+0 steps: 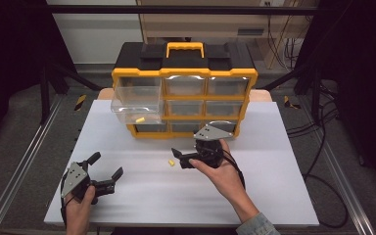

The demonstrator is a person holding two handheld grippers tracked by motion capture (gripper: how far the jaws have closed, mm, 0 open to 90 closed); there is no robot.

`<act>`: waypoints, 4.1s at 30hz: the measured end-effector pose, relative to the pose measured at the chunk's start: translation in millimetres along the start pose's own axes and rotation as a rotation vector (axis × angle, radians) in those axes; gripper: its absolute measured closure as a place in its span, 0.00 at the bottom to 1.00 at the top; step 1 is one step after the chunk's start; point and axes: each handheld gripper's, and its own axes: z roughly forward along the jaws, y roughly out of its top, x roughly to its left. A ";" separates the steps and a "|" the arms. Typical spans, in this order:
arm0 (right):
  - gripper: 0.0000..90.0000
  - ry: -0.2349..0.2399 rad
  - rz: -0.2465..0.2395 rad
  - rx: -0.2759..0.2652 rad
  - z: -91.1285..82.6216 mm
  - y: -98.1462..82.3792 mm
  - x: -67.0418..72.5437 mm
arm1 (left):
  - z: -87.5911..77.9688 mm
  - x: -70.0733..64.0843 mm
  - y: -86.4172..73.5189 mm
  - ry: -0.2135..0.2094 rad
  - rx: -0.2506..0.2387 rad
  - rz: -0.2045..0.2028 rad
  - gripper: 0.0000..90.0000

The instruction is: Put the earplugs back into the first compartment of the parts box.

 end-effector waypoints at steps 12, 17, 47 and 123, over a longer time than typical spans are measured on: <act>0.08 0.020 -0.002 0.061 9.4 -12.1 3.5 | -0.4 0.3 0.0 0.000 -0.002 0.004 0.01; 0.07 0.025 0.005 0.082 12.0 -17.0 3.7 | -0.5 0.2 0.1 0.001 -0.002 0.007 0.01; 0.13 0.028 0.047 0.303 58.1 -45.4 11.3 | -0.5 -0.9 1.0 -0.002 -0.010 0.015 0.01; 0.91 -0.035 -0.003 0.064 10.8 0.7 -4.4 | -2.2 -2.1 1.5 0.002 -0.010 0.014 0.01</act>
